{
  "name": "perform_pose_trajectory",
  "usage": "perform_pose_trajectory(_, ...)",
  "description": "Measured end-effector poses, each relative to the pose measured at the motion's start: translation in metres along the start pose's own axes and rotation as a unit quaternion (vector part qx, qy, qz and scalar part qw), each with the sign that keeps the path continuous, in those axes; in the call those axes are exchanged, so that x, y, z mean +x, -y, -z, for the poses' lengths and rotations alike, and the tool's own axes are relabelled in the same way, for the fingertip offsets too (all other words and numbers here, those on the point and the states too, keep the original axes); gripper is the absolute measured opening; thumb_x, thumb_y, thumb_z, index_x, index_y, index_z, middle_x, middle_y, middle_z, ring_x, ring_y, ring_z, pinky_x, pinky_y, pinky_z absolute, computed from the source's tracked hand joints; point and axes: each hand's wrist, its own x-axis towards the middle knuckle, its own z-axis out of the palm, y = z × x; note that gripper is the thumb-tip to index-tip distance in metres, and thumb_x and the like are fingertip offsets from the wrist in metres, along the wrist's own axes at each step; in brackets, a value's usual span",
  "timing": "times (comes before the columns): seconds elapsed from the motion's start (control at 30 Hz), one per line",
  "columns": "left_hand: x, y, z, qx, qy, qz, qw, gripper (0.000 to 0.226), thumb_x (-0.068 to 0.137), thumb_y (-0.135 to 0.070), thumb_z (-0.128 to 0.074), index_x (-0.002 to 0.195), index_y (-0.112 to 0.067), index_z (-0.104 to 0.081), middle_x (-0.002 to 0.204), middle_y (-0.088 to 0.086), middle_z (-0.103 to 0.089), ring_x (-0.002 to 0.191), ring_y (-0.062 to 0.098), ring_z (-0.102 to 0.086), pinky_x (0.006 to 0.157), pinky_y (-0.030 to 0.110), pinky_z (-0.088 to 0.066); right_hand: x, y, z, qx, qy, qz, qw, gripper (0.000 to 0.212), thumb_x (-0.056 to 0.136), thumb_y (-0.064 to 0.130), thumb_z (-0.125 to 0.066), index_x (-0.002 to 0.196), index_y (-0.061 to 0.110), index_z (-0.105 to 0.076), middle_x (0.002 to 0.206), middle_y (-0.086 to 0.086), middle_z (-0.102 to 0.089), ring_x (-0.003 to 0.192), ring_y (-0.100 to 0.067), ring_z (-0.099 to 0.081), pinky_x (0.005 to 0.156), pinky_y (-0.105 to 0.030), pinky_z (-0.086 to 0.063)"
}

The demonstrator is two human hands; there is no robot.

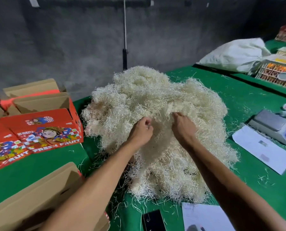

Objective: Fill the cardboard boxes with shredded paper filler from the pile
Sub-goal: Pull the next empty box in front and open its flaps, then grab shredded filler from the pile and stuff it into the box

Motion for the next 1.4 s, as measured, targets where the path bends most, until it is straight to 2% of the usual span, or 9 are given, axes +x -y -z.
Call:
perform_pose_trajectory(0.17, -0.016, -0.01, 0.019, -0.265, -0.015, 0.136, 0.954, 0.018, 0.102, -0.025, -0.048, 0.11, -0.031, -0.063, 0.11, -0.001, -0.072, 0.09, 0.021, -0.072, 0.08, 0.043, -0.061, 0.008, 0.083, 0.041, 0.037, -0.129, 0.079, 0.988, 0.039, 0.091, 0.009, -0.062, 0.128, 0.015, -0.059, 0.119, -0.005, -0.067, 0.083, -0.02, -0.062, 0.066, -0.032, -0.057)
perform_pose_trajectory(0.4, -0.066, 0.004, 0.101, -0.683, -0.056, 0.158, 0.711, 0.098, 0.079, -0.082, -0.048, 0.145, -0.009, -0.046, 0.119, 0.015, -0.067, 0.111, 0.032, -0.063, 0.096, 0.049, -0.05, -0.053, 0.207, 0.041, 0.22, -0.13, 0.279, 0.926, 0.047, 0.081, -0.008, -0.068, 0.127, -0.007, -0.056, 0.117, -0.027, -0.065, 0.093, -0.021, -0.061, 0.094, -0.015, -0.048)
perform_pose_trajectory(0.53, -0.119, 0.029, 0.168, -0.635, -0.122, 0.181, 0.741, 0.079, 0.059, -0.082, -0.072, 0.11, -0.022, -0.073, 0.106, 0.01, -0.075, 0.095, 0.029, -0.073, 0.081, 0.05, -0.059, -0.092, 0.232, 0.017, 0.093, -0.068, 0.331, 0.937, 0.056, 0.09, 0.05, -0.056, 0.137, 0.019, -0.053, 0.141, -0.003, -0.056, 0.13, -0.022, -0.052, 0.112, -0.045, -0.04)
perform_pose_trajectory(0.67, -0.172, 0.048, 0.206, -0.471, -0.216, 0.218, 0.827, 0.039, 0.067, -0.076, -0.07, 0.091, -0.047, -0.063, 0.105, -0.016, -0.063, 0.094, 0.009, -0.062, 0.075, 0.027, -0.046, -0.143, 0.262, 0.003, 0.236, -0.094, 0.358, 0.899, 0.05, 0.097, 0.049, -0.047, 0.133, 0.017, -0.059, 0.142, -0.001, -0.055, 0.136, -0.019, -0.046, 0.113, -0.044, -0.036)
perform_pose_trajectory(0.87, -0.237, 0.086, 0.231, -0.567, -0.244, 0.171, 0.768, 0.03, 0.07, -0.045, -0.084, 0.095, -0.03, -0.076, 0.079, -0.003, -0.076, 0.066, 0.015, -0.074, 0.051, 0.038, -0.058, -0.192, 0.294, 0.014, 0.545, -0.047, 0.142, 0.825, 0.03, 0.102, 0.048, -0.047, 0.126, 0.033, -0.057, 0.137, 0.021, -0.048, 0.132, -0.007, -0.046, 0.105, -0.026, -0.039)
perform_pose_trajectory(0.97, -0.266, 0.099, 0.233, -0.593, -0.249, 0.158, 0.749, 0.061, 0.058, -0.042, -0.092, 0.112, -0.024, -0.072, 0.114, 0.015, -0.07, 0.099, 0.034, -0.07, 0.08, 0.052, -0.057, -0.201, 0.307, 0.029, 0.655, 0.17, 0.001, 0.736, 0.05, 0.089, 0.079, -0.037, 0.134, 0.059, -0.041, 0.141, 0.036, -0.043, 0.124, 0.02, -0.039, 0.103, -0.025, -0.039)
perform_pose_trajectory(1.1, -0.3, 0.095, 0.221, -0.476, -0.185, 0.222, 0.83, 0.063, 0.06, -0.077, -0.076, 0.117, -0.058, -0.059, 0.146, -0.005, -0.046, 0.129, 0.022, -0.05, 0.104, 0.057, -0.042, -0.208, 0.317, 0.035, 0.732, 0.395, -0.102, 0.545, 0.083, 0.073, 0.092, -0.043, 0.146, 0.053, -0.035, 0.152, 0.016, -0.041, 0.143, -0.014, -0.034, 0.118, -0.055, -0.021)
perform_pose_trajectory(1.27, -0.318, 0.095, 0.196, -0.268, -0.269, 0.234, 0.895, 0.1, 0.068, -0.079, -0.06, 0.152, -0.042, -0.021, 0.156, -0.012, -0.031, 0.125, 0.005, -0.038, 0.107, 0.036, -0.032, -0.235, 0.326, 0.037, 0.653, 0.27, 0.01, 0.708, 0.095, 0.072, 0.072, -0.072, 0.149, 0.043, -0.023, 0.125, 0.044, -0.045, 0.113, 0.018, -0.046, 0.103, -0.017, -0.031)
perform_pose_trajectory(1.4, -0.33, 0.086, 0.198, -0.336, -0.262, 0.226, 0.876, 0.108, 0.061, -0.072, -0.073, 0.151, -0.045, -0.02, 0.157, -0.011, -0.029, 0.132, 0.012, -0.036, 0.107, 0.039, -0.032, -0.257, 0.329, 0.027, 0.656, 0.291, -0.017, 0.696, 0.056, 0.086, 0.057, -0.067, 0.128, 0.026, -0.046, 0.114, 0.026, -0.06, 0.09, 0.029, -0.053, 0.084, -0.006, -0.041)
